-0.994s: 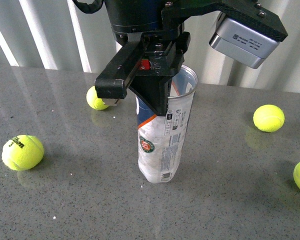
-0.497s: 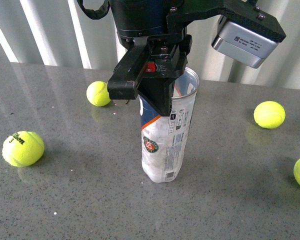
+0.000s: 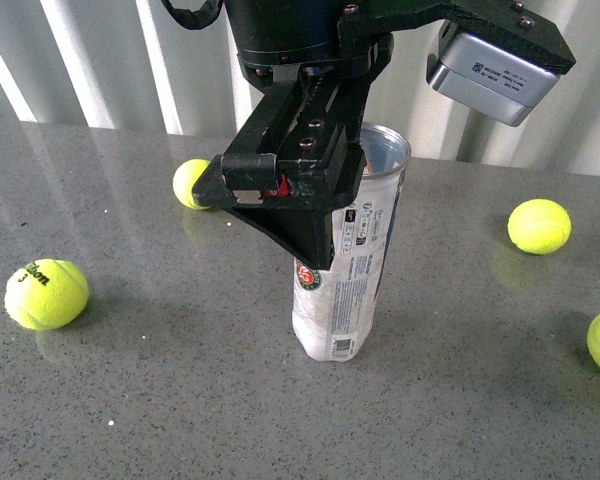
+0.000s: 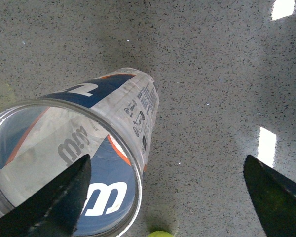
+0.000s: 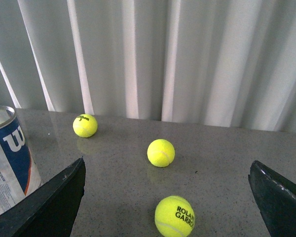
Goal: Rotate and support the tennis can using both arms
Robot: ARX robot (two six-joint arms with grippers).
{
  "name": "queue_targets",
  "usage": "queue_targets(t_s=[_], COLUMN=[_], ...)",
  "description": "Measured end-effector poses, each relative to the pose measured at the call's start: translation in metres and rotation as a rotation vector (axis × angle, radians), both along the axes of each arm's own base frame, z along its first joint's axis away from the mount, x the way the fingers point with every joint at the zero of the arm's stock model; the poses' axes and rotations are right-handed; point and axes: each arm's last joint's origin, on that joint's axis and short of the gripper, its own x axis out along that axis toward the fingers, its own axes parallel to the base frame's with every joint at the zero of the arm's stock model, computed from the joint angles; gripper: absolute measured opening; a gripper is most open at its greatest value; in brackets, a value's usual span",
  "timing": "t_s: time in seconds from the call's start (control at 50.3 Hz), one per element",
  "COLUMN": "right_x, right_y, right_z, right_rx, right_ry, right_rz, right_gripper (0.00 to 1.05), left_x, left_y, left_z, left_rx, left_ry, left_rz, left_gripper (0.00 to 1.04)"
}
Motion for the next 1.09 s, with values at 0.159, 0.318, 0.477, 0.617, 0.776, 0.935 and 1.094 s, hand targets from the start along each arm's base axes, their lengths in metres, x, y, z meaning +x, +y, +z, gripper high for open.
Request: queue_targets(t_s=[0.159, 0.318, 0.477, 0.617, 0.776, 0.935, 1.094], right_x=[0.0, 0.0, 0.0, 0.0, 0.0, 0.0, 0.0], right_y=[0.0, 0.0, 0.0, 0.0, 0.0, 0.0, 0.0], right_z=[0.0, 0.0, 0.0, 0.0, 0.0, 0.0, 0.0], right_rx=[0.0, 0.0, 0.0, 0.0, 0.0, 0.0, 0.0], right_ry=[0.0, 0.0, 0.0, 0.0, 0.0, 0.0, 0.0], right_rz=[0.0, 0.0, 0.0, 0.0, 0.0, 0.0, 0.0], right_gripper=[0.98, 0.98, 0.98, 0.98, 0.98, 0.98, 0.98], left_x=[-0.006, -0.015, -0.041, -0.081, -0.155, -0.193, -0.207], left_y=[0.009, 0.049, 0.124, 0.183, 0.245, 0.263, 0.258], left_z=[0.022, 0.102, 0.167, 0.191, 0.173, 0.103, 0.037], left_rx=[-0.04, -0.412, -0.805, -1.062, -1.283, -1.315, -1.292], left_ry=[-0.025, -0.268, -0.507, -0.591, -0.575, -0.803, -0.815], left_rz=[0.016, 0.104, 0.343, 0.539, 0.796, 1.245, 1.373], left_gripper=[0.98, 0.98, 0.98, 0.98, 0.98, 0.76, 0.5])
